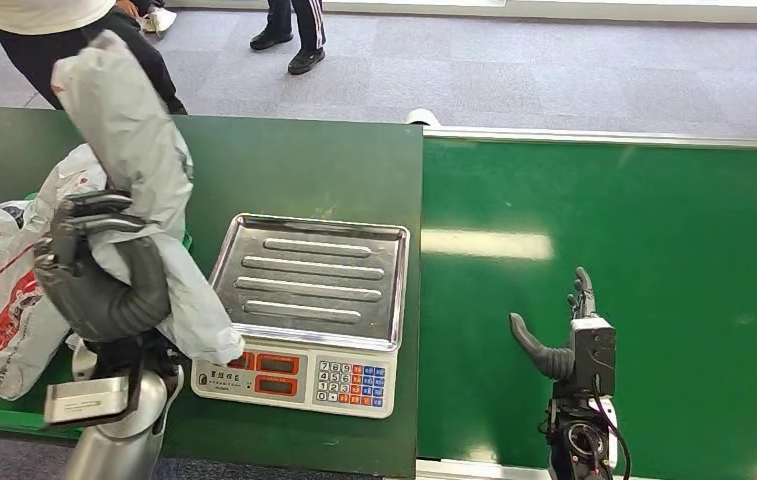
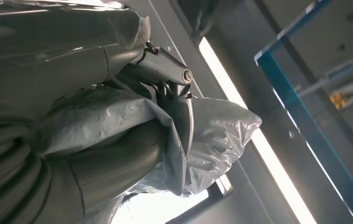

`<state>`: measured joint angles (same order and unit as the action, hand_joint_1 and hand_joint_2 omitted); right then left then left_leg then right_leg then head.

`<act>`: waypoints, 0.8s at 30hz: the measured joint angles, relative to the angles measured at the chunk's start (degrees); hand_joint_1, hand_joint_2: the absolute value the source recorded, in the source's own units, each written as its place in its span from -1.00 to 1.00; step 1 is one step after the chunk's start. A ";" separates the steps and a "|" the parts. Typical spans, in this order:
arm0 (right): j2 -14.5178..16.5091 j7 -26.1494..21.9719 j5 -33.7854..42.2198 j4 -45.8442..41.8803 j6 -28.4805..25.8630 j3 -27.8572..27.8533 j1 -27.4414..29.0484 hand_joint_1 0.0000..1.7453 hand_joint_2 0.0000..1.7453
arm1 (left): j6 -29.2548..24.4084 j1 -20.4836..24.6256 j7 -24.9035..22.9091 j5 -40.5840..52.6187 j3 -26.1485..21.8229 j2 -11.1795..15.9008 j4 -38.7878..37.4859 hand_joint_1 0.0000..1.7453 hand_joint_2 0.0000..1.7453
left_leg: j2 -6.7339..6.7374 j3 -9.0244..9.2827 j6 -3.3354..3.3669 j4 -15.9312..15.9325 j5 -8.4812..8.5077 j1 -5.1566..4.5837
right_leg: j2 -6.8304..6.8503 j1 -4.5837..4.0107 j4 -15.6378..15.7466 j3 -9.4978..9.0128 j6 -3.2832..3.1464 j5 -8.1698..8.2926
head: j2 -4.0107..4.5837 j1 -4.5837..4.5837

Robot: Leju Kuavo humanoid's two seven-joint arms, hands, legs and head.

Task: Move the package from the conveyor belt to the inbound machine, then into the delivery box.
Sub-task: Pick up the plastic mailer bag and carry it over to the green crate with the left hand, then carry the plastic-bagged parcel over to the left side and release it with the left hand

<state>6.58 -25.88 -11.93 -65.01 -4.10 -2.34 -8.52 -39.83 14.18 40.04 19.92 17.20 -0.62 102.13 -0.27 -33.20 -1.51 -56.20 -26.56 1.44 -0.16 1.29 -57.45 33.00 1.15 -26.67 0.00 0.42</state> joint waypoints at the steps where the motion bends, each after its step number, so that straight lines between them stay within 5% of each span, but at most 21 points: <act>1: 0.00 -0.02 0.05 0.10 -0.05 0.13 0.00 -1.00 1.00 | -0.01 -0.48 0.00 0.31 -1.66 -0.40 1.08 1.00 1.00 | -0.01 0.00 0.00 0.00 0.00 0.00 | 0.00 0.00 0.00 0.01 0.00 0.00 | 0.00 0.01; 15: 0.09 -0.02 0.11 0.69 -0.19 1.06 -0.09 -1.00 1.00 | -0.03 -2.99 0.00 3.92 -10.96 -3.46 6.44 1.00 1.00 | -0.01 -0.01 0.00 0.00 0.00 0.00 | 0.00 0.00 0.00 -0.01 0.00 0.00 | 0.00 -0.01; 24: 0.09 -0.01 0.07 1.21 -0.89 1.14 -0.17 -1.00 1.00 | -0.04 -3.51 -0.01 10.65 -26.09 -8.16 10.05 1.00 1.00 | -0.01 -0.02 0.00 0.01 0.00 0.01 | 0.00 -0.01 0.00 0.01 -0.01 0.00 | 0.00 -0.01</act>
<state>6.67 -25.89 -11.86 -63.80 -4.99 -1.20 -8.69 -39.88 10.67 40.03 30.57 -8.89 -8.77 112.18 -0.28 -33.22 -1.51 -56.19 -26.56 1.45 -0.16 1.28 -57.45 33.01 1.14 -26.67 0.00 0.42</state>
